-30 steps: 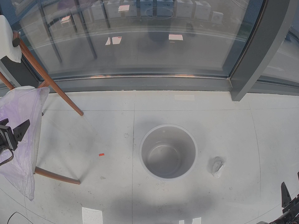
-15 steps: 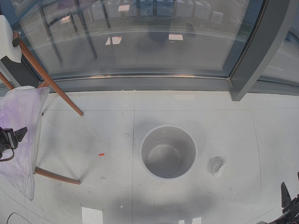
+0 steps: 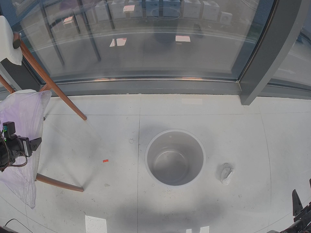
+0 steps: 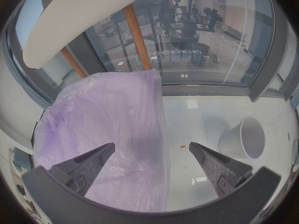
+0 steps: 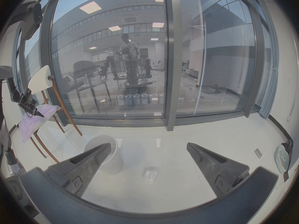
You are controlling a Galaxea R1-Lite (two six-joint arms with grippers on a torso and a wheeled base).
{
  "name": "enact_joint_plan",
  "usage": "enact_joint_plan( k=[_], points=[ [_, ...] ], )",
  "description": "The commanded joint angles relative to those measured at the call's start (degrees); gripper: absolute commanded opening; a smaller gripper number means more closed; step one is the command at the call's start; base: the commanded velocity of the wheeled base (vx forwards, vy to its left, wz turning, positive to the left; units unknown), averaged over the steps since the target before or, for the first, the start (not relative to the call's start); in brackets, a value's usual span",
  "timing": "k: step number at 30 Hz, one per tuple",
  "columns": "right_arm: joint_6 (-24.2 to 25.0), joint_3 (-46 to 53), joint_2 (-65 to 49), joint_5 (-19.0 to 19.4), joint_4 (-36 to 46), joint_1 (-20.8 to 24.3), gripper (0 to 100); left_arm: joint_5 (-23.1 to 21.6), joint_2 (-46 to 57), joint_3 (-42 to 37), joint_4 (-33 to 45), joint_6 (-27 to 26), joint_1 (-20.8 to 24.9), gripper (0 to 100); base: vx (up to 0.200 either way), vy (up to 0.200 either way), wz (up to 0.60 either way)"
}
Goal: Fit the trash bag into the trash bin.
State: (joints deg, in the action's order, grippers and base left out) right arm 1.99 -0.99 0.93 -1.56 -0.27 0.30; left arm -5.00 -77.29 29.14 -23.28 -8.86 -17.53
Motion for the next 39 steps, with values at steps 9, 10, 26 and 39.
enact_joint_plan(
  k=[9, 10, 26, 39],
  points=[
    [0.0, 1.0, -0.6, 0.0, 0.0, 0.0, 100, 8.7, -8.9, -1.5, -12.3, -3.8, 4.8, 100, 0.0, 0.0, 0.0],
    [0.0, 1.0, -0.6, 0.0, 0.0, 0.0, 100, 9.0, -8.9, -2.0, -12.4, -4.8, 4.8, 100, 0.0, 0.0, 0.0],
    [0.1, 1.0, -0.7, 0.0, -0.1, 0.0, 100, 9.0, -8.4, -1.7, -15.3, -5.3, 4.5, 0, 0.0, 0.0, 0.0],
    [0.2, 1.0, -0.7, 0.0, -0.1, 0.0, 100, 0.3, 6.4, 2.1, -13.3, 1.4, 6.6, 0, 0.0, 0.0, 0.0]
  ],
)
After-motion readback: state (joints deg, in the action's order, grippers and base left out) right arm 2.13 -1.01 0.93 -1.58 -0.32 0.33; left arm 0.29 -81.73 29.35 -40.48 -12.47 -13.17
